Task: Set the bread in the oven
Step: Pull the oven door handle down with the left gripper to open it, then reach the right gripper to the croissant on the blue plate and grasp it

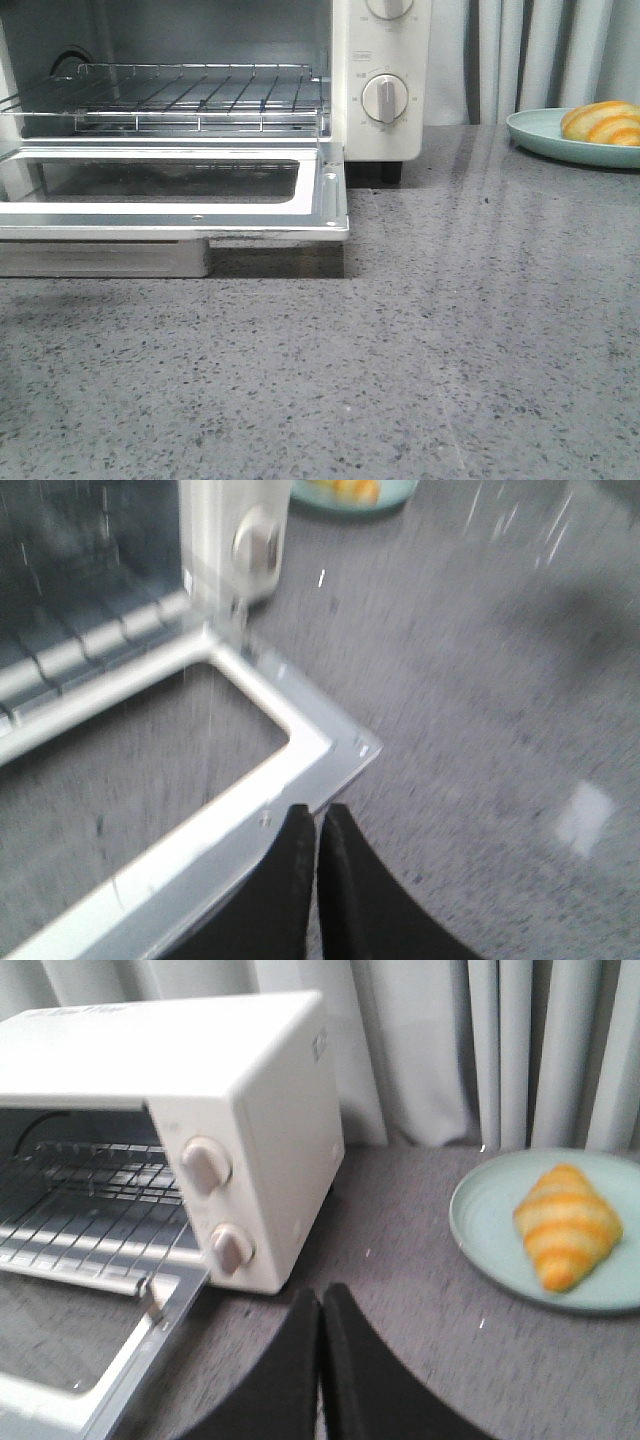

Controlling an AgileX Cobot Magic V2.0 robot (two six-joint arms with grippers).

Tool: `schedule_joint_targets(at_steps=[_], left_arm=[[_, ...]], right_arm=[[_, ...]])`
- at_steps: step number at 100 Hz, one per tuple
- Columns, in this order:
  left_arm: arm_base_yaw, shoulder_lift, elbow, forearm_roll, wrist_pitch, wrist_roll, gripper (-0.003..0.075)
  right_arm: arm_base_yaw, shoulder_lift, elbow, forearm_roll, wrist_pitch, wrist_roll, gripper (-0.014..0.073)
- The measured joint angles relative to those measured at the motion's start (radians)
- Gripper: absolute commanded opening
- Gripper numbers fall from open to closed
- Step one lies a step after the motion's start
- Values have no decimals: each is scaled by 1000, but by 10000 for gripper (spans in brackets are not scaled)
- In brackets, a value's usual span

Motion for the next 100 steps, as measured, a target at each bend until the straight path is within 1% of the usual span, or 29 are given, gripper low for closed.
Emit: schedule_joint_targets(at_steps=[7, 11, 14, 21, 26, 31, 33, 45, 62, 80, 100], left_arm=[[0, -88, 0, -1, 7, 0, -22], [0, -133, 0, -1, 10, 0, -22], [0, -159, 0, -1, 13, 0, -22], [0, -215, 0, 12, 18, 0, -22], [0, -250, 0, 19, 32, 0, -22], [0, -274, 0, 23, 48, 0, -22], [0, -284, 0, 25, 55, 0, -22], [0, -326, 0, 29, 98, 0, -22], [0, -365, 0, 31, 113, 0, -22], [0, -377, 0, 35, 117, 0, -22], [0, -377, 0, 37, 117, 0, -22]], right_arm=[[0, 112, -104, -40, 14, 0, -27], [0, 182, -166, -67, 21, 0, 13], [-2, 228, -205, -85, 28, 0, 51], [-24, 346, -299, -110, 48, 2, 174], [-51, 429, -360, -116, 68, 14, 283], [-86, 526, -423, -118, 94, 29, 359], [-102, 549, -438, -121, 103, 34, 377], [-182, 735, -545, -132, 149, 55, 379], [-256, 907, -596, -135, 156, 68, 379], [-279, 1039, -600, -135, 158, 73, 379], [-279, 1129, -602, -135, 136, 75, 379]])
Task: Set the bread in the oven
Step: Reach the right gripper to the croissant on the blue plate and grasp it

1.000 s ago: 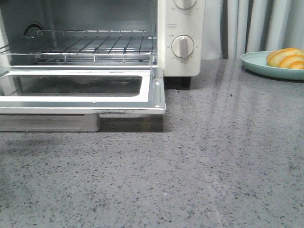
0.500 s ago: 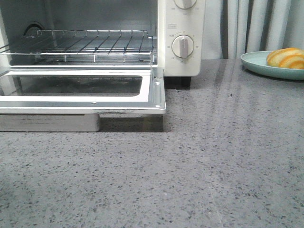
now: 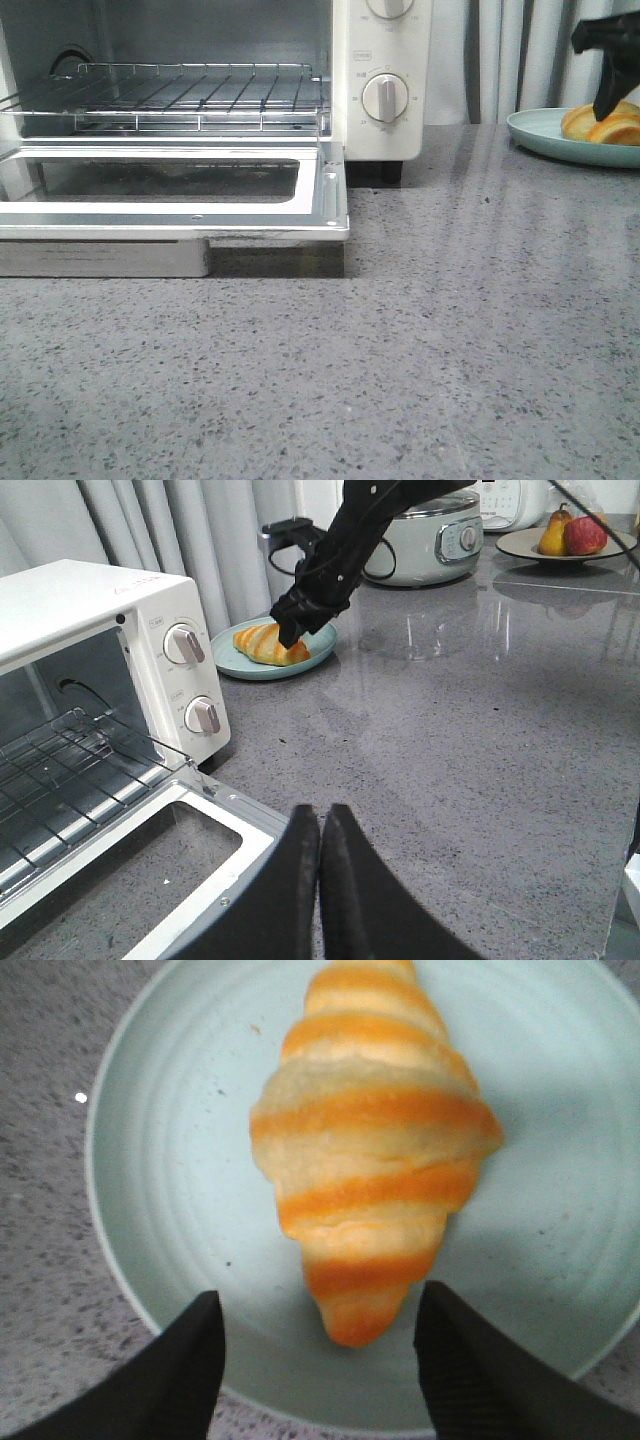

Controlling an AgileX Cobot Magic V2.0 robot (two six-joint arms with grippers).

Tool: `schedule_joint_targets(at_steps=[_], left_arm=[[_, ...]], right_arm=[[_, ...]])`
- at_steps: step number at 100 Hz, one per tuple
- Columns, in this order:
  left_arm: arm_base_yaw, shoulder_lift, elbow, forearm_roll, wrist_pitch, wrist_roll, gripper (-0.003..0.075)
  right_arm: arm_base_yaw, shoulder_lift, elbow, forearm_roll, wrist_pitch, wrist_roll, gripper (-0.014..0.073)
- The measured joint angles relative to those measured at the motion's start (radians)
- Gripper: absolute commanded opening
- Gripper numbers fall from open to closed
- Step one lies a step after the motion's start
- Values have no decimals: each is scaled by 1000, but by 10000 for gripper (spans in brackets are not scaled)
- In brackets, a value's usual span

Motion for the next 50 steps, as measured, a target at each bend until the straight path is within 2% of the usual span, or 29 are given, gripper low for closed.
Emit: schedule_joint_targets(at_steps=[11, 16, 21, 37, 50], left_arm=[[0, 0, 0, 0, 0, 0, -22], [0, 0, 0, 0, 0, 0, -22], [0, 0, 0, 0, 0, 0, -22], [0, 0, 0, 0, 0, -12, -22], [0, 0, 0, 0, 0, -19, -22]], right_arm=[[0, 40, 0, 0, 0, 0, 374], [0, 55, 0, 10, 0, 2, 336], [0, 66, -2, 31, -2, 4, 261], [0, 82, -4, 84, -8, 4, -79], [0, 84, -10, 90, -8, 4, -69]])
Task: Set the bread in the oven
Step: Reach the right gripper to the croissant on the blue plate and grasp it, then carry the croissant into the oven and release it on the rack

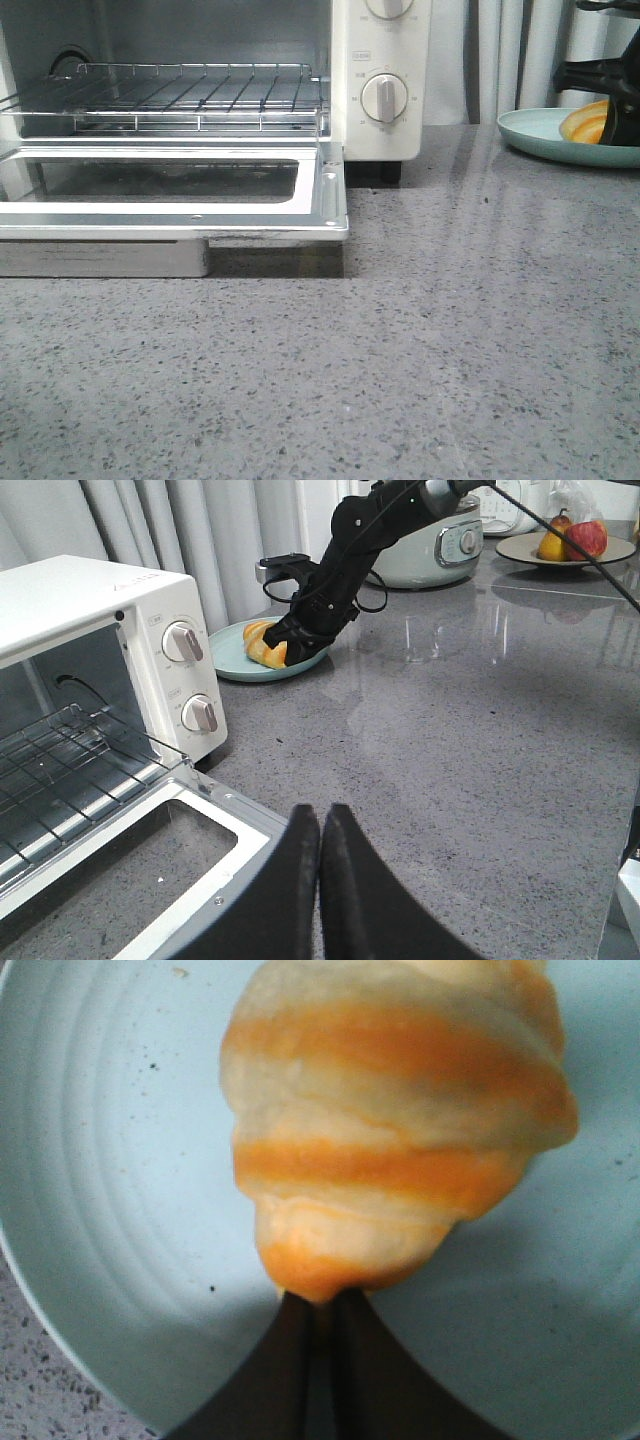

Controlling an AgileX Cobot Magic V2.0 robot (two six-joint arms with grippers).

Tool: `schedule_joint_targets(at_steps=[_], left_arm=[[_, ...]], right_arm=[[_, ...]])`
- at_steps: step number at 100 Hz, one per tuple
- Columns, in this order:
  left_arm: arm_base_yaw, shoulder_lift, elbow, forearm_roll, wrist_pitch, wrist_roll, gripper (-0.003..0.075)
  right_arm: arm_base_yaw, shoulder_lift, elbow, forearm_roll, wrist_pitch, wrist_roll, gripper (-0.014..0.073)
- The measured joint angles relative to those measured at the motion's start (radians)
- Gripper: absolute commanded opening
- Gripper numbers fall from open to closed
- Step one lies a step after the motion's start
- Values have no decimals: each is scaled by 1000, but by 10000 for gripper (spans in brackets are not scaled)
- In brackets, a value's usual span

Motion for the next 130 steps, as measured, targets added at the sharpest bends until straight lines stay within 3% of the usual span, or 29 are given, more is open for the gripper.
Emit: schedule_joint_targets(at_steps=[23, 49, 63, 75, 98, 115, 130], left_arm=[[0, 0, 0, 0, 0, 0, -22], [0, 0, 0, 0, 0, -1, -22], [0, 0, 0, 0, -2, -2, -22], [0, 0, 0, 0, -27, -2, -22], [0, 0, 0, 0, -64, -2, -22], [0, 0, 0, 0, -64, -2, -22], [0, 0, 0, 0, -64, -2, -22]], right_arm=[[26, -69, -5, 6, -45, -4, -69], [177, -310, -5, 6, -129, -78, -69], [358, -436, -5, 6, -139, -106, -69], [578, -499, -5, 10, -164, -158, -69], [875, -458, -5, -2, -170, -183, -69], [916, -328, -5, -21, -171, -186, -69], [869, -202, -5, -27, -234, -186, -69]])
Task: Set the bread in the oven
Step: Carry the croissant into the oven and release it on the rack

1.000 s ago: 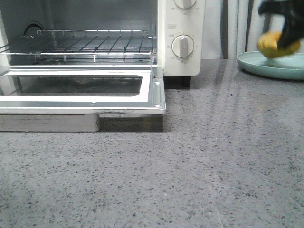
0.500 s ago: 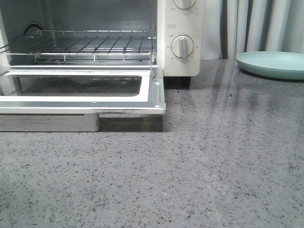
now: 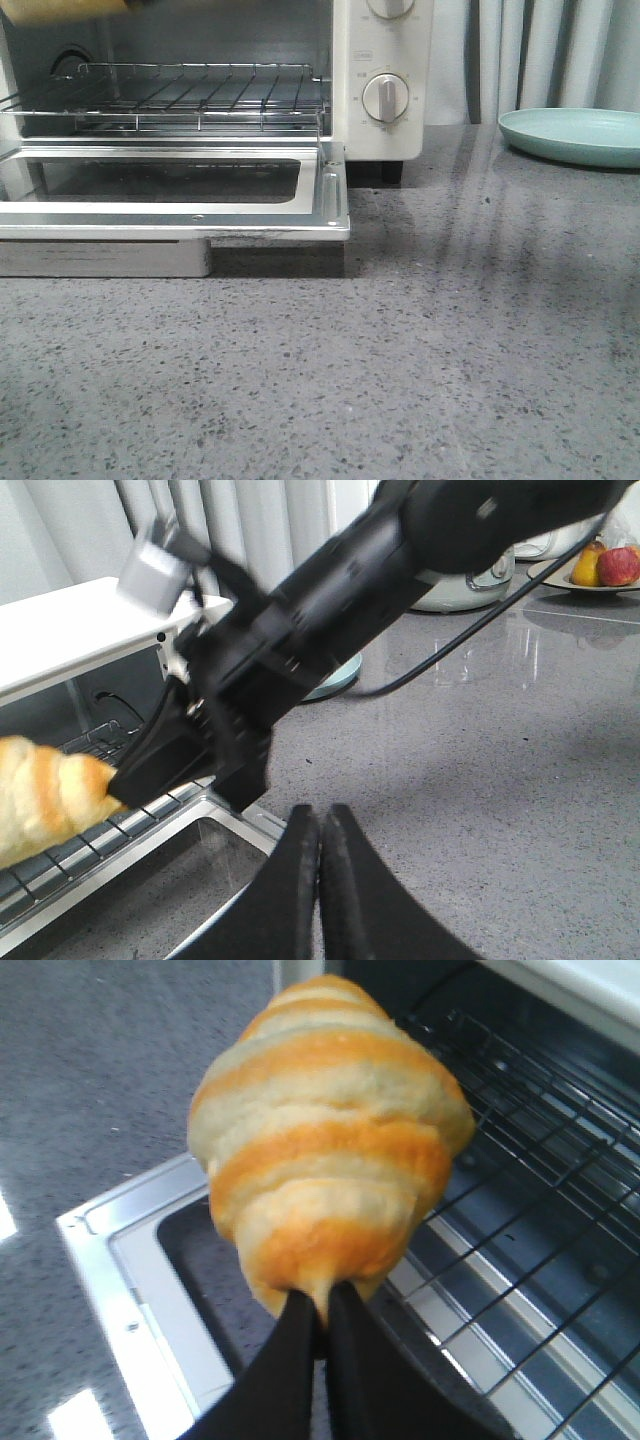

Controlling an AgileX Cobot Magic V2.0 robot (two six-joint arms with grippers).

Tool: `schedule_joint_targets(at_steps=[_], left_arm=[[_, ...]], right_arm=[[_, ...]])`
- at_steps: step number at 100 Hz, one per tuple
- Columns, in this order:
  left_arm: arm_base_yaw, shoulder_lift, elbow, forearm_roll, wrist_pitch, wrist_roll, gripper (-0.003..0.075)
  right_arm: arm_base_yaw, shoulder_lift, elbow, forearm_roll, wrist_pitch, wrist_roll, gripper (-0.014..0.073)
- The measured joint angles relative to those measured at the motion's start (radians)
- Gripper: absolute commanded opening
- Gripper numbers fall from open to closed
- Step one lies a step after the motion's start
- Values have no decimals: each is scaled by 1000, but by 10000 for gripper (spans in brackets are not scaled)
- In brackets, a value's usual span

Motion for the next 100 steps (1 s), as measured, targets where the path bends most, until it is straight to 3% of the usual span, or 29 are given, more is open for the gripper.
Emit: schedule_joint_targets(at_steps=[41, 48, 63, 70, 92, 100], left_arm=[[0, 0, 0, -3, 0, 0, -22], [0, 0, 0, -3, 0, 0, -22], [0, 0, 0, -6, 0, 0, -22], [0, 0, 0, -6, -2, 0, -22], [0, -6, 0, -6, -57, 0, -22], [0, -24, 0, -3, -89, -14, -22]], right_arm=[[-135, 119, 0, 30, -74, 0, -57], [-135, 119, 0, 35, -74, 0, 36], [-137, 119, 0, 37, -66, 0, 447], [-140, 119, 0, 55, -66, 0, 563], [-136, 73, 0, 109, -25, 0, 589], [-122, 25, 0, 113, 18, 0, 528]])
